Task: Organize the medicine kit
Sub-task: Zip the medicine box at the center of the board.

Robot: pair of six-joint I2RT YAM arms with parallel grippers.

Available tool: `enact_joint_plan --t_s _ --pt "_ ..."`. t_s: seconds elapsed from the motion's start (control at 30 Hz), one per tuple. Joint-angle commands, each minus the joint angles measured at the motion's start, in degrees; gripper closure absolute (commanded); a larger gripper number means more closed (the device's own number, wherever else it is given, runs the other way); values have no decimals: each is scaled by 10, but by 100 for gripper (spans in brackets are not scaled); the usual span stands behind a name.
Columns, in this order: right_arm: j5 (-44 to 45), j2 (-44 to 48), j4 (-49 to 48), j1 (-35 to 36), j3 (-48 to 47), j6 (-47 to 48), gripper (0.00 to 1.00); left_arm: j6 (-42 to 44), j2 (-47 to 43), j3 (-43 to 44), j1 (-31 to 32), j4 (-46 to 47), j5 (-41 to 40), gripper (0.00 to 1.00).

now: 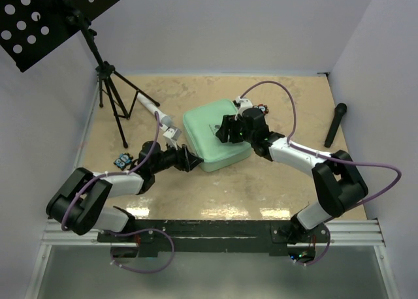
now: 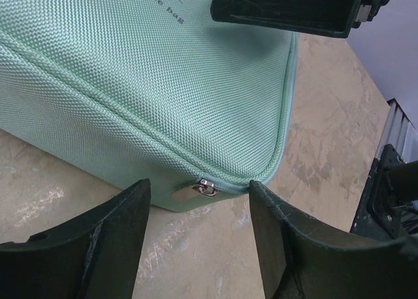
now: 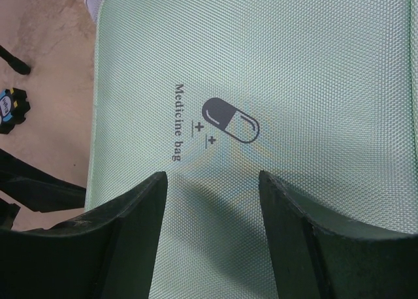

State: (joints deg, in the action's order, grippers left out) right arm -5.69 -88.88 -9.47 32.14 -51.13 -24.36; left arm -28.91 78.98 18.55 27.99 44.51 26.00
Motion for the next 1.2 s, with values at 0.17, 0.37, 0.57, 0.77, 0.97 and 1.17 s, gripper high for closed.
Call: enact_joint_plan --t_s 0.17,0.37,0.57,0.77,0.97,1.17 --pt "-12 -13 -1 0 2 3 37 -25 36 -10 7 132 14 35" --pt "-16 -16 -1 3 2 2 37 -41 59 -8 8 162 41 44" --pt "-19 -20 -2 3 -2 0 38 -43 63 -11 9 152 45 52" --pt "-20 -23 -2 4 -2 -1 38 -55 69 -18 11 157 56 64" --pt "-20 -26 -5 5 0 -1 38 -70 78 -29 11 178 60 70" --pt "-20 -25 -5 6 0 0 38 -67 79 -32 12 175 53 62"
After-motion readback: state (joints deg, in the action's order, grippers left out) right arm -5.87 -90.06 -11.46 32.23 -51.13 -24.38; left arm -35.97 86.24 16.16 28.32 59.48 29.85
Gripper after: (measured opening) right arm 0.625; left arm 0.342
